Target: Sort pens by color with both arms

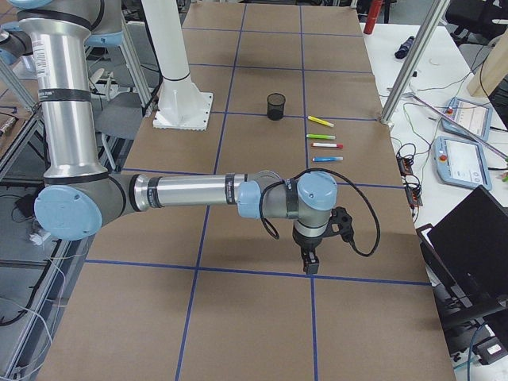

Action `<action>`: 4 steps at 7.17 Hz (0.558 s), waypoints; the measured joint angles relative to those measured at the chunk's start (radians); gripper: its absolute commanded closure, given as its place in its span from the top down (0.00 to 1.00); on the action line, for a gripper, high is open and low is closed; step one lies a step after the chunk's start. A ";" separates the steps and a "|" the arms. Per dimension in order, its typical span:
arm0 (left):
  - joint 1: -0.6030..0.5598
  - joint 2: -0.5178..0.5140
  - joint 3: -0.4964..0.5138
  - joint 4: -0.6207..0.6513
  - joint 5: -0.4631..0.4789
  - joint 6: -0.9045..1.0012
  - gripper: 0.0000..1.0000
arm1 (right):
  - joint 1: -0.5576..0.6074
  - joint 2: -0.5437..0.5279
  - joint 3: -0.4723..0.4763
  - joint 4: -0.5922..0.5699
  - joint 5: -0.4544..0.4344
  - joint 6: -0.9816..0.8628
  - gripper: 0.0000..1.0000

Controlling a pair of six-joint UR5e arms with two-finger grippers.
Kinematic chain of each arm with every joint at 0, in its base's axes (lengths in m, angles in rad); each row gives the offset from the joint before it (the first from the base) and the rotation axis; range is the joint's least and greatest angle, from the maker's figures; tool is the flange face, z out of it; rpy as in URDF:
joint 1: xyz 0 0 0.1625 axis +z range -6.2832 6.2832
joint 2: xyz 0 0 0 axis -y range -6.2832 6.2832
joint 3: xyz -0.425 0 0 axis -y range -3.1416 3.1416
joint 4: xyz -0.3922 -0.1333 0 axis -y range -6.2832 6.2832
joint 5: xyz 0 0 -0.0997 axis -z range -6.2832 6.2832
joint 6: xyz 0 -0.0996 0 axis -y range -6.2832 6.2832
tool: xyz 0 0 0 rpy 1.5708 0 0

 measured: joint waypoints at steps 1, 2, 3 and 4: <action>0.000 0.001 0.000 0.000 0.000 -0.002 1.00 | 0.000 -0.002 -0.001 0.004 0.000 0.000 1.00; 0.000 0.001 -0.001 0.000 0.000 -0.003 1.00 | -0.001 -0.003 -0.001 0.006 0.000 0.001 1.00; 0.000 0.002 -0.001 0.000 0.000 -0.004 1.00 | -0.001 -0.005 0.001 0.007 0.000 0.001 1.00; 0.000 0.003 -0.001 0.000 0.000 -0.004 1.00 | 0.000 -0.007 0.002 0.008 0.000 0.001 1.00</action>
